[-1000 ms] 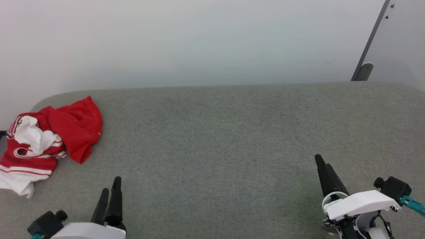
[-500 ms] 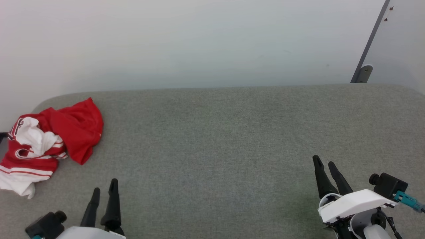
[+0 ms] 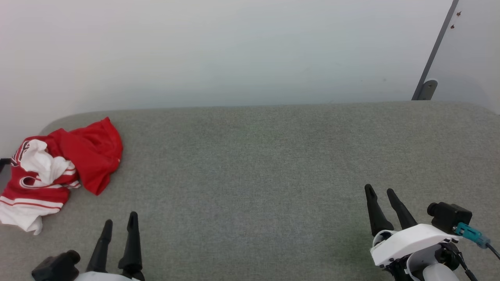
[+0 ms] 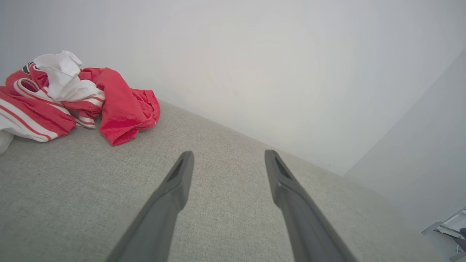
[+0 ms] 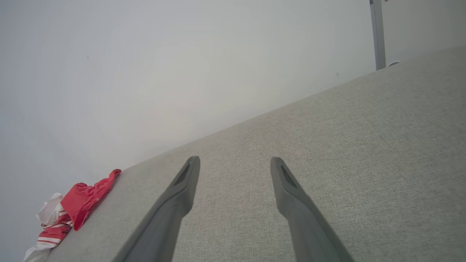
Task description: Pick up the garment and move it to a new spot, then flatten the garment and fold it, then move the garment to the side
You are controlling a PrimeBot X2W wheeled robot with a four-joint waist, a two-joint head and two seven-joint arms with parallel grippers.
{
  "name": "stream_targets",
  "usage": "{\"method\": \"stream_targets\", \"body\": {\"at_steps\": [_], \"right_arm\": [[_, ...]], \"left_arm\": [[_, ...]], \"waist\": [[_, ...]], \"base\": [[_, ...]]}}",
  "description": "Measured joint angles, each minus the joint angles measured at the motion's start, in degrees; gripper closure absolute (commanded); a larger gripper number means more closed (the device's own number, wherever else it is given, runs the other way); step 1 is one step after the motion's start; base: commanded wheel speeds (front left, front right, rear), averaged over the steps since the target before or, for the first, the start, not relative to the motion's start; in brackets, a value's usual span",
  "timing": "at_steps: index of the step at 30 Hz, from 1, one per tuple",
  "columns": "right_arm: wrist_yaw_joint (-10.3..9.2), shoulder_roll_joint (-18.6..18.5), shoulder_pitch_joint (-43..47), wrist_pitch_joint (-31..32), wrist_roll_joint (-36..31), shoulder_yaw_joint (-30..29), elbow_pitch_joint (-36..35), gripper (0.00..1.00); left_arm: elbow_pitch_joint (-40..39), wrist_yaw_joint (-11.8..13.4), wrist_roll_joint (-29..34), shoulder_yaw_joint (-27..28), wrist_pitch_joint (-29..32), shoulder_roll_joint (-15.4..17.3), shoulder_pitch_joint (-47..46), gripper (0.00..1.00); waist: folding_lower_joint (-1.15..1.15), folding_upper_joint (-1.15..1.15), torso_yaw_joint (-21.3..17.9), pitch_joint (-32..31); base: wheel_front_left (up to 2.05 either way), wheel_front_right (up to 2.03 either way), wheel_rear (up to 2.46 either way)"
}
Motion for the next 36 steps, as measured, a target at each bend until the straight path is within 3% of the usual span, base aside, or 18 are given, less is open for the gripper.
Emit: {"method": "stream_targets", "body": {"at_steps": [36], "right_arm": [[0.0, 0.49, -1.33, -3.5, -17.29, -0.22, 0.9, 0.0]], "left_arm": [[-1.05, -2.46, 17.05, 1.75, -4.13, -0.75, 1.97, 0.0]], "waist": [[0.0, 0.0, -0.12, -1.26]], "base": [[0.0, 0.0, 0.0]]}}
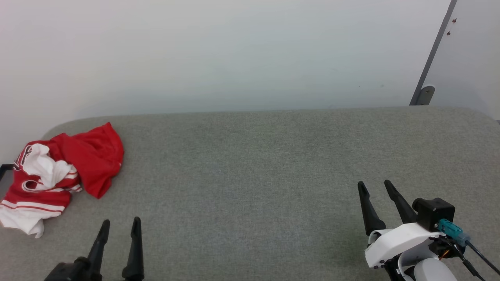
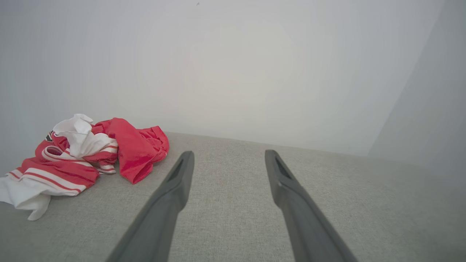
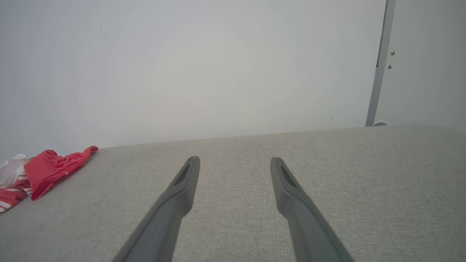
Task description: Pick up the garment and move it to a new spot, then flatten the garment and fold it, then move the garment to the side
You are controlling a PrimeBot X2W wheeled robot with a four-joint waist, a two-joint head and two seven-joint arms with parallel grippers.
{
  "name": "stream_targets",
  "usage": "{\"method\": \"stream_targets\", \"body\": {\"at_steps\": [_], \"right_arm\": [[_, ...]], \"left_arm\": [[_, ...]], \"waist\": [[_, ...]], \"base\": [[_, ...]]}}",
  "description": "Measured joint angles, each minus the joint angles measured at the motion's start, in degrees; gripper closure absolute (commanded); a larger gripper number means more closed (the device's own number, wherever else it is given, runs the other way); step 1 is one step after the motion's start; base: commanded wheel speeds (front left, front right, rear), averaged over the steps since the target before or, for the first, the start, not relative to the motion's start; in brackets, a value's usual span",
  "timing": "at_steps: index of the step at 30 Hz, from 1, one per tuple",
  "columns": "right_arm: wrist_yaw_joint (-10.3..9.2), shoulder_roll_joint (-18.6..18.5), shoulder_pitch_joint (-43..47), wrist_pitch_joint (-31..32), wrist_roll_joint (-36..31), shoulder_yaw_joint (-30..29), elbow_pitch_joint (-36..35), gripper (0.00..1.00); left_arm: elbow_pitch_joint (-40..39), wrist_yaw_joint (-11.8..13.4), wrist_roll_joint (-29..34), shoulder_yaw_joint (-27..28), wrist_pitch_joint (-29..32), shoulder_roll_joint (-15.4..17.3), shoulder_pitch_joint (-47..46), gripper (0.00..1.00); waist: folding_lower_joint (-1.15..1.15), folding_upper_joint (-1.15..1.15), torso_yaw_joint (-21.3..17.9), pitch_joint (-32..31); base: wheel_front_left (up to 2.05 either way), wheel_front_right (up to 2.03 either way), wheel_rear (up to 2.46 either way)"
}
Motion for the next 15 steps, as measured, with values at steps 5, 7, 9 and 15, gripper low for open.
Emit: {"method": "stream_targets", "body": {"at_steps": [5, 7, 9, 15], "right_arm": [[0.0, 0.01, -0.01, -0.44, -1.51, 0.15, 0.03, 0.0], [0.0, 0.01, -0.01, -0.76, -2.49, 0.15, 0.08, 0.0], [0.0, 0.01, -0.01, -0.76, -2.53, 0.07, 0.08, 0.0], [0.0, 0.01, 0.0, -0.75, -2.87, -0.23, -0.05, 0.0]], "left_arm": [[-0.19, -0.12, 2.23, 0.01, -0.62, 0.0, 0.32, 0.0], [-0.27, -0.13, 2.94, 0.0, -0.83, -0.01, 0.43, 0.0], [-0.37, -0.14, 3.1, 0.01, -0.88, -0.04, 0.44, 0.0], [-0.47, -0.48, 3.14, 0.09, -0.88, -0.24, 0.54, 0.0]], "waist": [[0.0, 0.0, 0.01, -0.18], [0.0, 0.0, 0.04, -0.25], [0.0, 0.0, 0.08, -0.26], [0.0, 0.0, 0.21, -0.19]], "base": [[0.0, 0.0, 0.0], [0.0, 0.0, 0.0], [0.0, 0.0, 0.0], [0.0, 0.0, 0.0]]}}
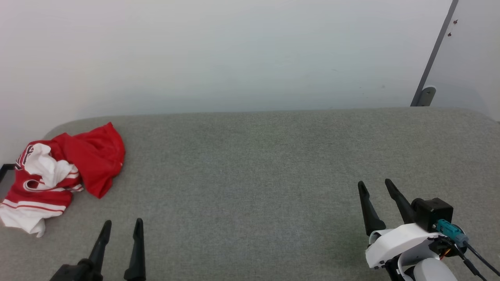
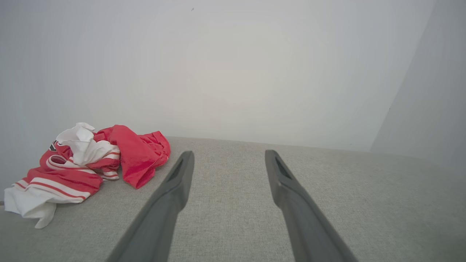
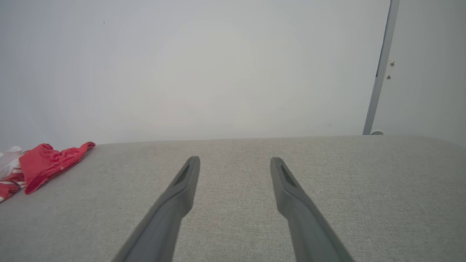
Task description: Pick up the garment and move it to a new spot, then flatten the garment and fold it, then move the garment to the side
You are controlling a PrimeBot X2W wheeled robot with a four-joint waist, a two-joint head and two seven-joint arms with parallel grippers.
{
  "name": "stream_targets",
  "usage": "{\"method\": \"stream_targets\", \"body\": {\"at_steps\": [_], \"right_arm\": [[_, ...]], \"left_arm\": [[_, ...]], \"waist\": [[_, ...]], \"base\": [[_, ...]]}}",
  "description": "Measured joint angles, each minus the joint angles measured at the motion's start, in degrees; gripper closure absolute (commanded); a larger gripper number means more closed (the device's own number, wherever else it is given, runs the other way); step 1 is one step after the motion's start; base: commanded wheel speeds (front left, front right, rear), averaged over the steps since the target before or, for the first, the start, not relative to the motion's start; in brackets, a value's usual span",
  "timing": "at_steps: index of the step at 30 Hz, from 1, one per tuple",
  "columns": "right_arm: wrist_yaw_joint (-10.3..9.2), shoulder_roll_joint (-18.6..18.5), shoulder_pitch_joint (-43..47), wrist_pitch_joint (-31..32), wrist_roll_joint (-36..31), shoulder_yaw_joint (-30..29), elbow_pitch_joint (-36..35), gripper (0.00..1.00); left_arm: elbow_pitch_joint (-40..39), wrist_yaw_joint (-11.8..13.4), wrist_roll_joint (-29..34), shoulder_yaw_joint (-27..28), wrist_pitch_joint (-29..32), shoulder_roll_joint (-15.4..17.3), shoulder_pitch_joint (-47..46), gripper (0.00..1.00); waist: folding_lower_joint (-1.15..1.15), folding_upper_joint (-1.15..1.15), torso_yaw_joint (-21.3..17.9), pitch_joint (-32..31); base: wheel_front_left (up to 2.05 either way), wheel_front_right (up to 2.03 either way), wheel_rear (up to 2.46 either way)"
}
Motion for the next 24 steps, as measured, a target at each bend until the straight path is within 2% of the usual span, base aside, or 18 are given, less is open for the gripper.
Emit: {"method": "stream_targets", "body": {"at_steps": [11, 24], "right_arm": [[0.0, -0.01, 0.07, 0.2, 0.05, 0.44, 0.08, 0.0], [0.01, -0.01, 0.26, 0.43, 3.39, 5.99, 0.73, 0.0]], "left_arm": [[0.38, 0.63, 0.02, 1.35, 0.0, -0.62, -0.08, 0.0], [-0.94, 3.85, -0.8, 4.88, 1.55, 0.64, 1.65, 0.0]], "waist": [[0.0, 0.0, 2.18, -0.52], [0.0, 0.0, 10.49, -2.8]], "base": [[0.0, 0.0, 0.0], [0.0, 0.0, 0.0]]}}
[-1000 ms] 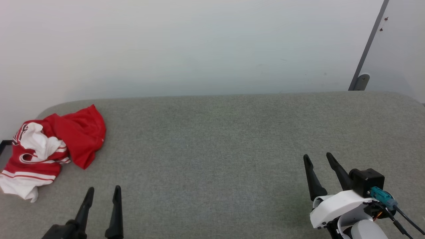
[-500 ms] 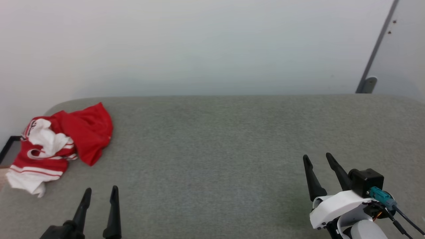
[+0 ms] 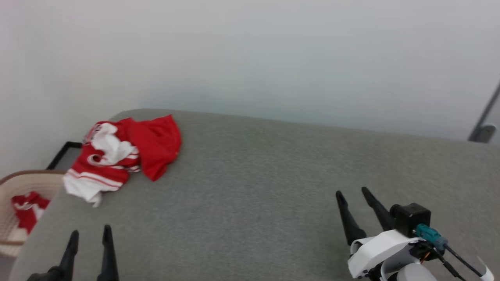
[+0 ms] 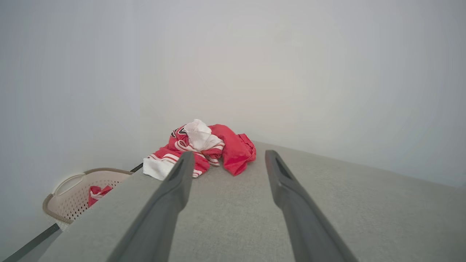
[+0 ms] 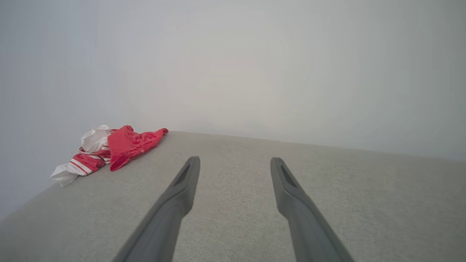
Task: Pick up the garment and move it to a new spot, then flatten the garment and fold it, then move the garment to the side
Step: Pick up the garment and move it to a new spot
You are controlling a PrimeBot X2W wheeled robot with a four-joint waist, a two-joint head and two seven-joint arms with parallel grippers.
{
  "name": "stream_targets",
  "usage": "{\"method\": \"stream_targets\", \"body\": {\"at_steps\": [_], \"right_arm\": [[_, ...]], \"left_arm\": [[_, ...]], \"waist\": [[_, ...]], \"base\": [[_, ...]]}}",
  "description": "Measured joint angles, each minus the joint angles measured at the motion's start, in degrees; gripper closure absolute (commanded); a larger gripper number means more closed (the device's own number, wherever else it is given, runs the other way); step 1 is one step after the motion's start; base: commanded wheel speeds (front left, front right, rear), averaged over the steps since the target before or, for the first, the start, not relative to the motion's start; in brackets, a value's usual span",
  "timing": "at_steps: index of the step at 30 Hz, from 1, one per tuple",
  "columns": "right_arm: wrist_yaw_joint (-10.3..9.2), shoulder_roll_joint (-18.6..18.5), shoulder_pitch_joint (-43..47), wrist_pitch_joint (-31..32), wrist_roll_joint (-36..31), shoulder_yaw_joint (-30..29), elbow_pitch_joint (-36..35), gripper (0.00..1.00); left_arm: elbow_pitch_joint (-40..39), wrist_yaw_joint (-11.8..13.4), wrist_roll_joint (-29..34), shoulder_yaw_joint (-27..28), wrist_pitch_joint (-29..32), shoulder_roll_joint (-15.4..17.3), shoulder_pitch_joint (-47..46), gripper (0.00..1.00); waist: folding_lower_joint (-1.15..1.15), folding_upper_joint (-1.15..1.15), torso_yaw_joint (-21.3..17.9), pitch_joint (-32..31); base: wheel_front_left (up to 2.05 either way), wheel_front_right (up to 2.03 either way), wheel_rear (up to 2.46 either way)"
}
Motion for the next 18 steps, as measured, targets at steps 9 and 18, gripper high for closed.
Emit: {"method": "stream_targets", "body": {"at_steps": [9, 18], "right_arm": [[0.0, 0.05, -0.24, -0.67, 2.7, 3.45, 1.65, 0.0], [0.0, 0.07, -1.37, -1.08, 2.5, 3.87, 2.58, 0.0]], "left_arm": [[-2.61, 0.57, -0.82, 0.9, 2.52, 1.38, 1.98, 0.0], [-3.63, -0.4, -3.93, 2.09, 6.54, 3.67, 0.48, 0.0]], "waist": [[0.0, 0.0, 6.35, -1.79], [0.0, 0.0, 8.87, -1.5]], "base": [[0.0, 0.0, 0.0], [0.0, 0.0, 0.0]]}}
